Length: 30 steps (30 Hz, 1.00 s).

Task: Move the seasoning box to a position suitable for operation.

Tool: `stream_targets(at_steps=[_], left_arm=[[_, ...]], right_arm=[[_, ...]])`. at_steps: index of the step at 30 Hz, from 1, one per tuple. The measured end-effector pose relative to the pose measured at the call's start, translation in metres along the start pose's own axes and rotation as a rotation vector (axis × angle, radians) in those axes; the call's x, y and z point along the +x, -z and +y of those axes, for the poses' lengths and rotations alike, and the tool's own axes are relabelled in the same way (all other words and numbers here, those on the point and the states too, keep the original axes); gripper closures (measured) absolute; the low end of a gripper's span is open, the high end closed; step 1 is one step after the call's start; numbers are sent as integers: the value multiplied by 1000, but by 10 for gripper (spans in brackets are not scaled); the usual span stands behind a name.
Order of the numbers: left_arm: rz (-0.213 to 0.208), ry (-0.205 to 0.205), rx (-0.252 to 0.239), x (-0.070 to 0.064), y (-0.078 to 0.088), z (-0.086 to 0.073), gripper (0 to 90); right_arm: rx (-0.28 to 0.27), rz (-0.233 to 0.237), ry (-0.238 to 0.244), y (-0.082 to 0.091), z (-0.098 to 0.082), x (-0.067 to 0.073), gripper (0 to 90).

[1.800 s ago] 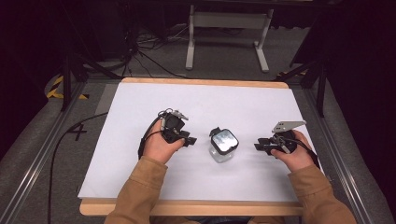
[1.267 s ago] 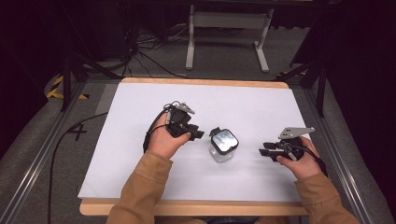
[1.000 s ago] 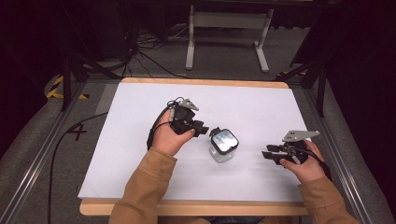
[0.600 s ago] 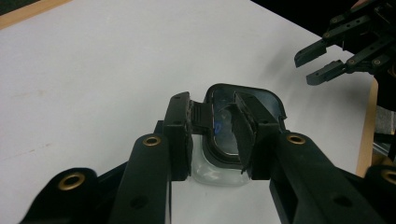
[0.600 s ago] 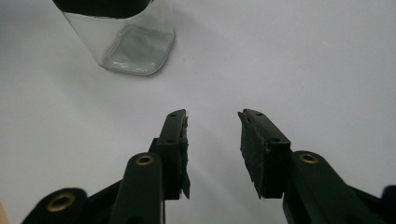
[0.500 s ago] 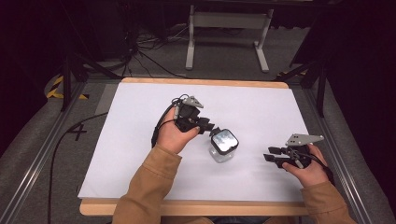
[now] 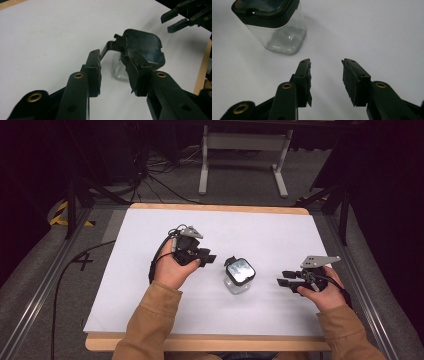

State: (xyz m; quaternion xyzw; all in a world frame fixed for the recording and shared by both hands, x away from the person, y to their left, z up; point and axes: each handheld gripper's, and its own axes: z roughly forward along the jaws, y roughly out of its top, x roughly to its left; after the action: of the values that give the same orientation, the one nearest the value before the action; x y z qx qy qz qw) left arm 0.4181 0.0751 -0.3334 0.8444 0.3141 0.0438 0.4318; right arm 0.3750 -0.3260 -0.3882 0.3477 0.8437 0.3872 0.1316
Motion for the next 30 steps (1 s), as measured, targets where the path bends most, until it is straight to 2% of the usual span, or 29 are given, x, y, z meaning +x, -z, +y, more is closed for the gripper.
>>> stream_targets(at_steps=[8,12,13,15,22,25,28,30], left_arm=[[26,31,5,2,15,-14,642],[37,33,8,2,19,-18,642],[37,22,7,2,20,-18,642],[28,28,-6,1,20,-18,642],[-11,-9,-9,-5,6,-7,660],[-38,-40,-19,-9,-8,7,672],[-40,-62,-7,-11,-19,14,690],[-42,-63,-11,-12,-22,15,696]], right_arm=[[-29,14,11,-2,14,-7,575],[-34,19,24,-6,20,-7,562],[-33,19,29,-7,20,-6,558],[-29,26,33,-9,21,-5,548],[-29,13,19,-3,16,-6,548],[-31,-3,1,5,9,-8,548],[-37,-17,-8,13,6,-9,549],[-43,-25,-10,16,5,-9,549]])
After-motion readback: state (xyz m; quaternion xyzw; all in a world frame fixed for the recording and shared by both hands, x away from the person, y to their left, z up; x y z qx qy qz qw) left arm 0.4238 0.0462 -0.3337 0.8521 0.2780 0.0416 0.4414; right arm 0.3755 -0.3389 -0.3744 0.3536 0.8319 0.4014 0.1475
